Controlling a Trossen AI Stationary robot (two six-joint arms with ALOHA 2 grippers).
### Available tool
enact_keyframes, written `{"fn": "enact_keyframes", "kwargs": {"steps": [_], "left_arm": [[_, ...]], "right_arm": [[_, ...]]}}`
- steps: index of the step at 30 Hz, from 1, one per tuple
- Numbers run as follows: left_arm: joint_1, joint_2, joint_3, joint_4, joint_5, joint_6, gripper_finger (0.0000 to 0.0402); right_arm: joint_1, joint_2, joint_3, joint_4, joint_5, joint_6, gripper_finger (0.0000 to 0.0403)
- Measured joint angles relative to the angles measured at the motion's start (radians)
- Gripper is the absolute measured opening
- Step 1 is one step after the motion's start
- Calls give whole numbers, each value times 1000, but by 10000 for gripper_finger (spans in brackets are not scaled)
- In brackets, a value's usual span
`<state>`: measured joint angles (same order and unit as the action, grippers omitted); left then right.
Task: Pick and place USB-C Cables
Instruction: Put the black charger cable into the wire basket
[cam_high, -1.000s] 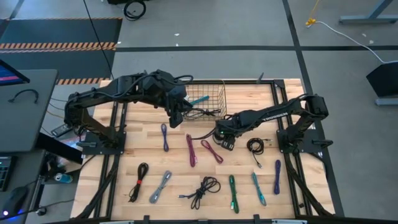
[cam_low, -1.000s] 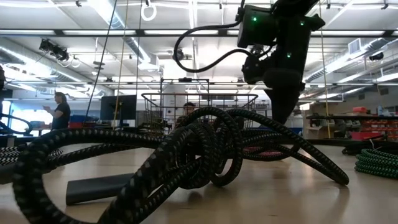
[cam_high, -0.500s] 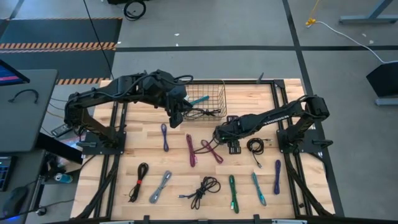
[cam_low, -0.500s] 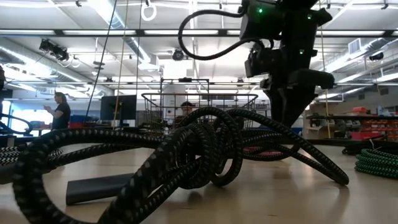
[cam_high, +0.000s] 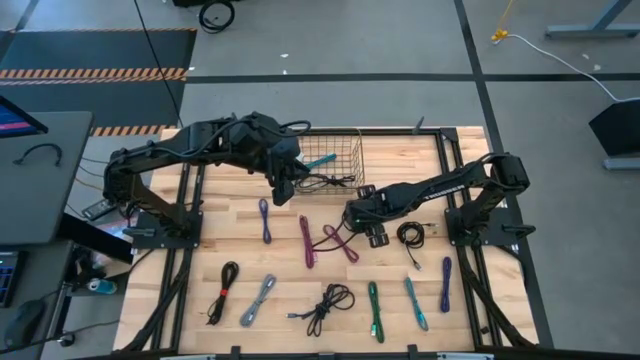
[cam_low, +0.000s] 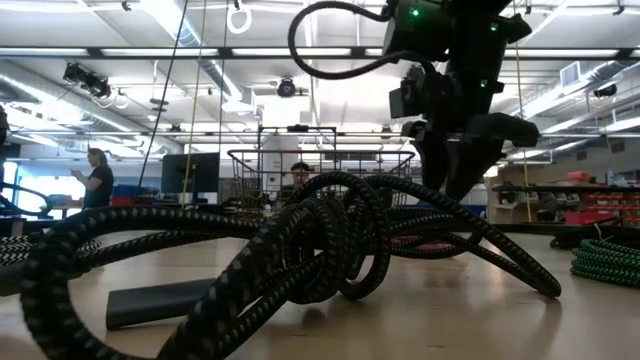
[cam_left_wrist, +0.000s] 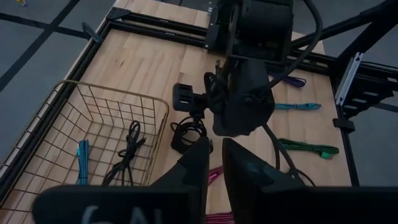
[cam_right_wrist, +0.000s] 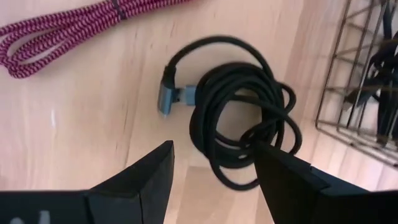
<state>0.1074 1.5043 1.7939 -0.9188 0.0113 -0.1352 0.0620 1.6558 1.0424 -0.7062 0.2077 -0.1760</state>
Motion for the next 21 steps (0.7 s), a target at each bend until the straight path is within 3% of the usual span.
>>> {"fn": "enact_keyframes", "kwargs": {"steps": [21], "left_arm": [[0, 0, 0, 0, 0, -11, 50]], "right_arm": [[-12, 105, 0, 60, 4, -17, 212]]}}
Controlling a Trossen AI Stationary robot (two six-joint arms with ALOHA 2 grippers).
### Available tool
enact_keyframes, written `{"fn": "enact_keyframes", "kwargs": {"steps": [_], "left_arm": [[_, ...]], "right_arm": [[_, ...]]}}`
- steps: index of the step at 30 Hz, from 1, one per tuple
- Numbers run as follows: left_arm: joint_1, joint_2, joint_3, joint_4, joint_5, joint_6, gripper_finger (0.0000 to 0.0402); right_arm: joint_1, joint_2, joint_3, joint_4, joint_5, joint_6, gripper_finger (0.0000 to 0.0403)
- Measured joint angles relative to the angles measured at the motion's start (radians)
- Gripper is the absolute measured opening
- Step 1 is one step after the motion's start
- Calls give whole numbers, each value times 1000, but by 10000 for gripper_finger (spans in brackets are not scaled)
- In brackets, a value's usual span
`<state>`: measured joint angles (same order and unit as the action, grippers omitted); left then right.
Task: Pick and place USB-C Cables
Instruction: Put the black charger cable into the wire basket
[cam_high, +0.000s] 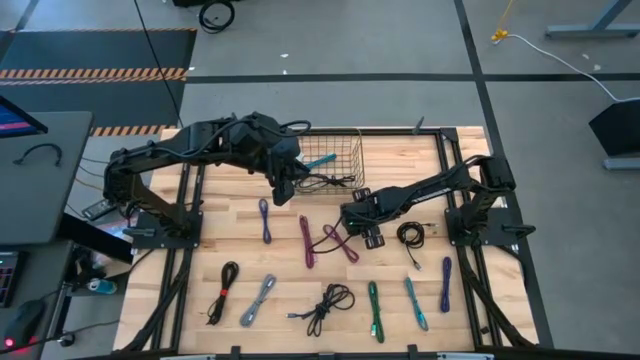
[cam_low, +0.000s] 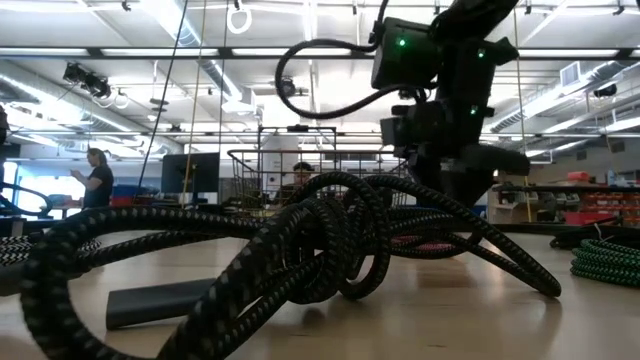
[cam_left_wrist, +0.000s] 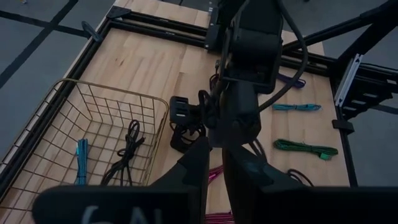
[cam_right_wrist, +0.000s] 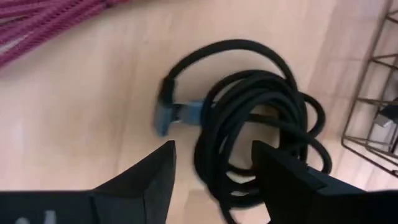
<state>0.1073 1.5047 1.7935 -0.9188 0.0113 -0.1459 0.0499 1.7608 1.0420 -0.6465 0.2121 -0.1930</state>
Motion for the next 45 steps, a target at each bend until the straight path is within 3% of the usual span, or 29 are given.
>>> {"fn": "enact_keyframes", "kwargs": {"steps": [3, 9, 11, 20, 31, 39, 45], "left_arm": [[0, 0, 0, 0, 0, 0, 50], [0, 0, 0, -3, 0, 0, 50], [0, 0, 0, -3, 0, 0, 50], [0, 0, 0, -4, 0, 0, 50], [1, 0, 0, -3, 0, 2, 50], [1, 0, 0, 7, -132, 32, 55], [0, 1, 0, 81, -149, 76, 104]], "right_arm": [[-3, 6, 0, -4, 7, 19, 176], [-3, 8, 0, -7, -17, 44, 39], [-3, 8, 0, -5, -44, 48, 18], [1, -40, 19, -39, -98, 223, 18], [30, -254, 282, -124, -92, 360, 18], [33, -410, 426, -132, 119, 335, 18], [21, -496, 448, -119, 228, 301, 18]]}}
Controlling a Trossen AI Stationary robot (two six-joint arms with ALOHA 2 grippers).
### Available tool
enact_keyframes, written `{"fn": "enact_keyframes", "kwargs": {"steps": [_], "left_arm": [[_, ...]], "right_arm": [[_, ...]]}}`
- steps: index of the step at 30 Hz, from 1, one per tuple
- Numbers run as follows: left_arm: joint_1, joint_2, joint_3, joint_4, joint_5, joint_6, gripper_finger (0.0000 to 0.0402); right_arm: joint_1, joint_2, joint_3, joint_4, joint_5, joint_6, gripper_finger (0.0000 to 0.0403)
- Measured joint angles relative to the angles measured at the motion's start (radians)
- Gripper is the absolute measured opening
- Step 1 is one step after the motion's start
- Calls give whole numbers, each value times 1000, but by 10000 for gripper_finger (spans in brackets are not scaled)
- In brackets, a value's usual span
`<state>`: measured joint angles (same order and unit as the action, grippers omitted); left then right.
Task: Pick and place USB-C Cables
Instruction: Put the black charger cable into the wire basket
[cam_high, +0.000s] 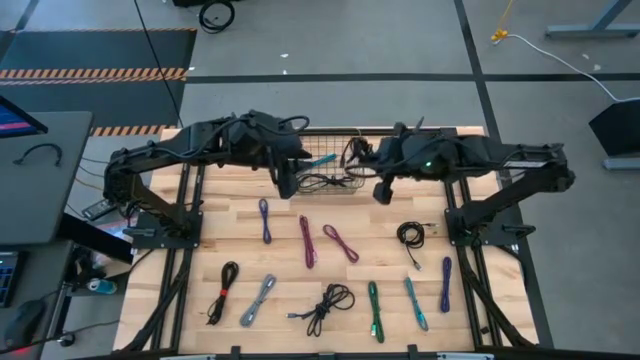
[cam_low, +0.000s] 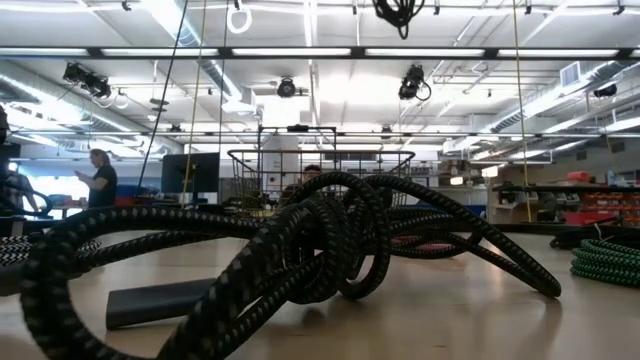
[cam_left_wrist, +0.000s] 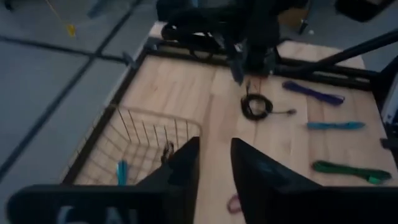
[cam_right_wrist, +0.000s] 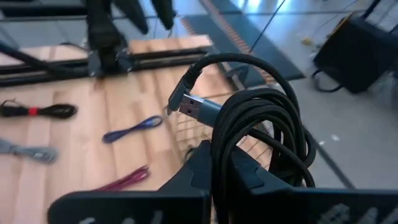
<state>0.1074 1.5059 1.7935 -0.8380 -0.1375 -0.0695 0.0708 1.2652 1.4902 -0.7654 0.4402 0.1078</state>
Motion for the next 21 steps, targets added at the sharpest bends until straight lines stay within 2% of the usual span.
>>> {"fn": "enact_keyframes", "kwargs": {"steps": [8, 12, 16, 21], "left_arm": [[10, 29, 1, 202, -36, 59, 213], [20, 41, 0, 190, -36, 64, 257], [27, 41, 0, 181, -39, 64, 277], [27, 41, 0, 169, -39, 56, 278]], "right_arm": [[-16, 19, 0, 30, 15, -70, 18], [-43, 57, 0, 55, 8, -116, 18], [-74, 94, -1, 59, -15, -146, 18], [-116, 123, -1, 73, -44, -185, 18]]}}
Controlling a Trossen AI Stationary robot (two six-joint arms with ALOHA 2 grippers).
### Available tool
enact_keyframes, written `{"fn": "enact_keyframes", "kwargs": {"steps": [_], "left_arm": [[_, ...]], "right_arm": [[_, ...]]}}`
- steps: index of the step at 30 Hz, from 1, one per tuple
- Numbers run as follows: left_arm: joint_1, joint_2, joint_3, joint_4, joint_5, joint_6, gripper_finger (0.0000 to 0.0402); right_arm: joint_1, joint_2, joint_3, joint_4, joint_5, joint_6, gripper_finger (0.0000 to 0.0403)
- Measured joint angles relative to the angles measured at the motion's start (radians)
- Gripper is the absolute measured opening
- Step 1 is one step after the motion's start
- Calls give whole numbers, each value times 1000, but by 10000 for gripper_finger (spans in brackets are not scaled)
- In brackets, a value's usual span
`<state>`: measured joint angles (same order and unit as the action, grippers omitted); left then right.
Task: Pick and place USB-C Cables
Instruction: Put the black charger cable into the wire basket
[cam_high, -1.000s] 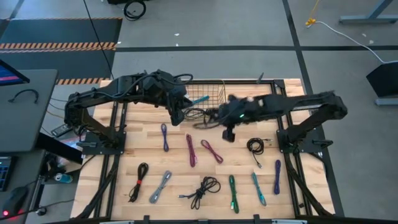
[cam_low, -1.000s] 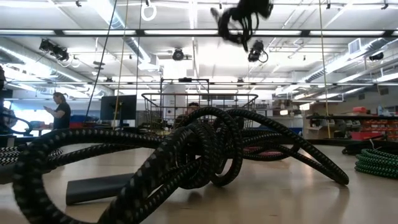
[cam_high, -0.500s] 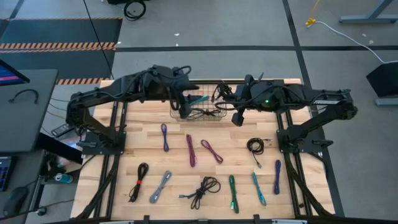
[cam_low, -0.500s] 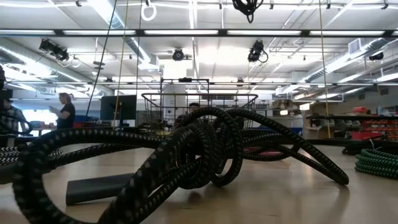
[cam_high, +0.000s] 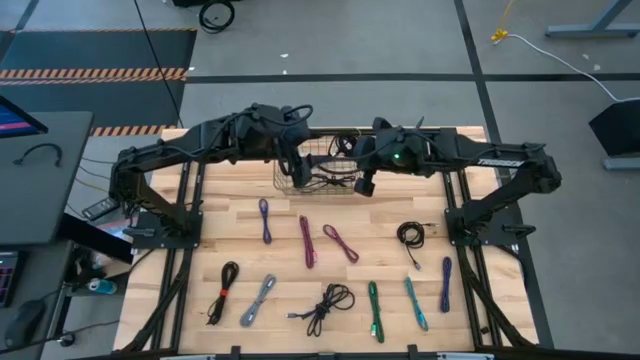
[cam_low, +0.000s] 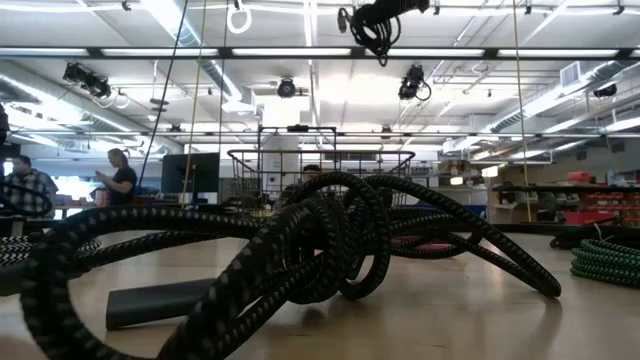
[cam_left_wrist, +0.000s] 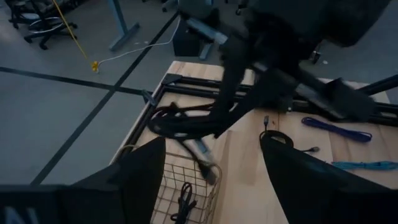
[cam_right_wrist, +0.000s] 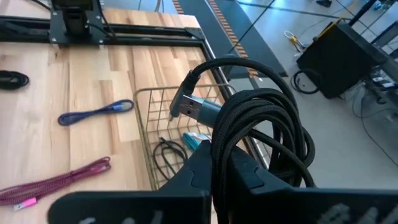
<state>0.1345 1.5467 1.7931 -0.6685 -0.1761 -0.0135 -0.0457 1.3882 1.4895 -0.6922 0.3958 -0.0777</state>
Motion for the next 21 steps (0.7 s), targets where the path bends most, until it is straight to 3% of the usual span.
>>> {"fn": "enact_keyframes", "kwargs": {"steps": [6, 10, 21], "left_arm": [[0, 0, 0, -2, 0, 0, 277], [0, 0, 0, -4, 0, -1, 277], [0, -1, 0, -20, 0, 1, 277]], "right_arm": [[-69, 27, 0, 23, -76, -30, 18], [-135, 62, 0, 49, -181, -39, 18], [-309, 263, 0, 98, -423, -101, 18]]}}
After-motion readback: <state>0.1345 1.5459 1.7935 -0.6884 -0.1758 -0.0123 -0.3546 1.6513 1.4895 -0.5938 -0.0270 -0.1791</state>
